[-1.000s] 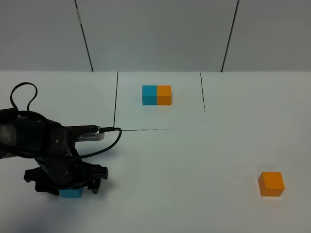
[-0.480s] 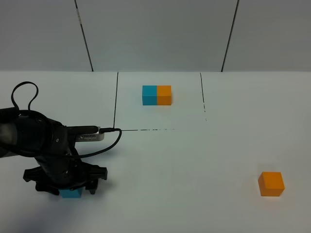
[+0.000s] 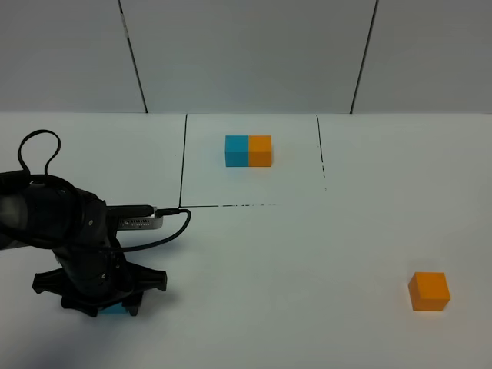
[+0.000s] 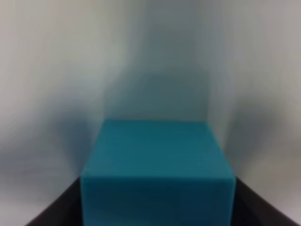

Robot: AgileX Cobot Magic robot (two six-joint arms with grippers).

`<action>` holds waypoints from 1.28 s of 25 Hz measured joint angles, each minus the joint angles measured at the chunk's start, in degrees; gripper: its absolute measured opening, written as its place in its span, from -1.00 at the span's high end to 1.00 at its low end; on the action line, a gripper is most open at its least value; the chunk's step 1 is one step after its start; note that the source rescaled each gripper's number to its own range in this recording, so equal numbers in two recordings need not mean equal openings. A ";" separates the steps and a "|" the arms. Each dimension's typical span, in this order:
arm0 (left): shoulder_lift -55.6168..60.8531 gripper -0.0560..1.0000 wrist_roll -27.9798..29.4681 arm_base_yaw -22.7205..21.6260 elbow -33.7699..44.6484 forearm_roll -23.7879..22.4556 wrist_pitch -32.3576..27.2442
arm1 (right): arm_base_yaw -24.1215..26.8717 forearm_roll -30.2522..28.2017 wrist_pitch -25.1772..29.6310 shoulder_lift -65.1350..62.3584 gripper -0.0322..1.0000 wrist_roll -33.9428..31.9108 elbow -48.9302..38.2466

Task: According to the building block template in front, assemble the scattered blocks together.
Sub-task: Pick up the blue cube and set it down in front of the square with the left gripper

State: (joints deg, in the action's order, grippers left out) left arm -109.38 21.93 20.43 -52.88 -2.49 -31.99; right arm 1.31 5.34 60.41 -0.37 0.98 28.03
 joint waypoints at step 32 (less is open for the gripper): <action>8.71 0.89 -37.68 0.62 -21.27 4.06 -22.00 | 0.00 0.00 0.02 0.00 -0.64 0.00 0.00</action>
State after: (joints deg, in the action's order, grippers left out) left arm -100.67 -15.76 21.06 -74.15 1.57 -53.99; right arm 1.31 5.34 60.43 -0.37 0.98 28.03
